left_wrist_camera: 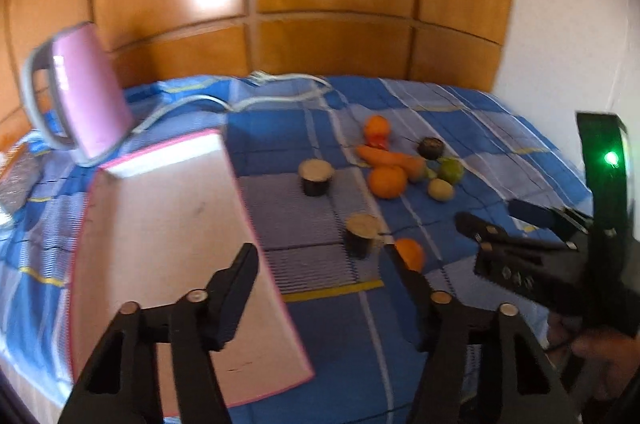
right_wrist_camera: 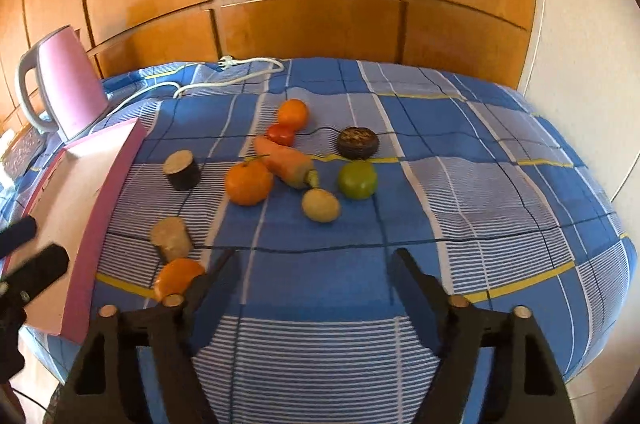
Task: Organize fruits
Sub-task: 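Move left gripper to the orange while right gripper moves to the yellow potato, then close left gripper on the orange while right gripper closes on the yellow potato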
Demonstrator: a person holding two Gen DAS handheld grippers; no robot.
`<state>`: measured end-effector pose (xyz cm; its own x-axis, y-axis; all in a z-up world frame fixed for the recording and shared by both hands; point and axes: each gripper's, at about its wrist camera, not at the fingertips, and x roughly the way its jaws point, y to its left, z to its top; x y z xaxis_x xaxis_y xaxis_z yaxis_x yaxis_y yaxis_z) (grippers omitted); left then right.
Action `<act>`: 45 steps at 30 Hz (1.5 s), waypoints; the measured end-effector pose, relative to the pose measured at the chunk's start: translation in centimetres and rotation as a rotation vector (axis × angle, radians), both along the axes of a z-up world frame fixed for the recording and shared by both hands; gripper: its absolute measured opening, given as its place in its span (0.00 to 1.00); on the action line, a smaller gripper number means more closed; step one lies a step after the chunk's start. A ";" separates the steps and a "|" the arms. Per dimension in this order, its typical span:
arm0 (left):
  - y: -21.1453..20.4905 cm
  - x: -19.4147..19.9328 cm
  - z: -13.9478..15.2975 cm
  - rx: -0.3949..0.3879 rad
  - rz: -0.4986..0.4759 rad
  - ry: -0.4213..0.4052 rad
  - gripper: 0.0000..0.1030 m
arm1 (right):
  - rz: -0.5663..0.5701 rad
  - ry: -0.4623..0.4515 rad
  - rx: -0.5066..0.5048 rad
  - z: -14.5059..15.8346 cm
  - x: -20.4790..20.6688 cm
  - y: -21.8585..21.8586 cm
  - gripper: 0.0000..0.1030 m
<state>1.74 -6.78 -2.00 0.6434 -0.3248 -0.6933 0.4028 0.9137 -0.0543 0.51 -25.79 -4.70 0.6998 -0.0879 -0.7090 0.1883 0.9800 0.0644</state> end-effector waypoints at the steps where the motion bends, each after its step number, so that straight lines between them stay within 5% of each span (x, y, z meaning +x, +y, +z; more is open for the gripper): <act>1: -0.4 0.1 -0.2 -0.005 -0.019 0.008 0.51 | 0.000 0.022 0.003 -0.1 0.1 -0.2 0.62; 12: -5.2 1.2 -3.2 0.038 -0.205 0.126 0.47 | -0.016 0.048 0.043 -0.9 0.3 -2.1 0.55; 17: -6.3 2.7 -4.8 0.034 -0.202 0.170 0.47 | -0.003 0.046 0.073 -1.2 0.7 -2.5 0.55; 20: -6.7 3.3 -5.5 0.027 -0.204 0.192 0.32 | 0.020 0.035 0.087 -1.1 1.2 -2.5 0.55; 33: -6.7 3.2 -5.9 0.004 -0.191 0.177 0.32 | 0.075 0.054 0.067 -2.5 6.0 -2.6 0.55; 39: -6.5 3.2 -5.6 -0.015 -0.184 0.177 0.31 | 0.055 0.068 0.051 -3.3 6.4 -3.1 0.29; 45: -6.1 2.9 -5.4 -0.018 -0.173 0.176 0.31 | 0.061 0.073 0.031 -3.3 5.6 -2.9 0.28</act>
<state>4.64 -12.85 -7.37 0.4468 -0.4328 -0.7830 0.5365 0.8300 -0.1527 6.08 -28.70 -7.96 0.6493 -0.0240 -0.7602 0.1334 0.9876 0.0827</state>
